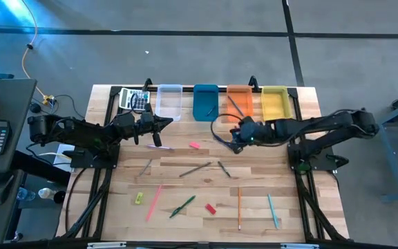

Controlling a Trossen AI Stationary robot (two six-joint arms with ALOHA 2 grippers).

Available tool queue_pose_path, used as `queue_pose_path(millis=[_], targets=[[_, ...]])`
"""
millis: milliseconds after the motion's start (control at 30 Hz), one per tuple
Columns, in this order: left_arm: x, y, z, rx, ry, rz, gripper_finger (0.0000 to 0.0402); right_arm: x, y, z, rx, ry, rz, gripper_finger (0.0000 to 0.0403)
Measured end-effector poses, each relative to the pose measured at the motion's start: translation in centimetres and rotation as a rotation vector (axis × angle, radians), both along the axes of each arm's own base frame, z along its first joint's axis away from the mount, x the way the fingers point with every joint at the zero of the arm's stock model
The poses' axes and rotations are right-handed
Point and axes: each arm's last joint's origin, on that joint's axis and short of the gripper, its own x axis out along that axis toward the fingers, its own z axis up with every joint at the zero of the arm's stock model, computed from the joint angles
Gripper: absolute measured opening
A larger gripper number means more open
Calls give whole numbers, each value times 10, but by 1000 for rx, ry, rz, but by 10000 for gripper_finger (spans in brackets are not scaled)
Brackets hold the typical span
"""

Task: Sort crayons/erasers/pens/pencils in bins
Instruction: Put the blue eraser into the yellow bin

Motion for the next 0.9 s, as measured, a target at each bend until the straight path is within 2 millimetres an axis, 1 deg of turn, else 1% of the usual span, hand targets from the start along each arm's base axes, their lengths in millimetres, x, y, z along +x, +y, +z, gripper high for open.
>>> queue_pose_path(millis=[200, 400, 667, 800, 900], targets=[[0, 0, 0, 0, 0, 0, 0, 5, -19, 6, -77, -54, 3, 71], [0, 0, 0, 0, 0, 0, 0, 9, -31, 11, -136, -102, 26, 71], [0, 0, 0, -1, 0, 0, 0, 5, -53, 14, -162, -82, 1, 71], [0, 0, 0, 0, 0, 0, 0, 5, -61, 32, -197, -63, 6, 71], [0, 0, 0, 0, 0, 0, 1, 2, -67, 48, -212, -9, 1, 71]])
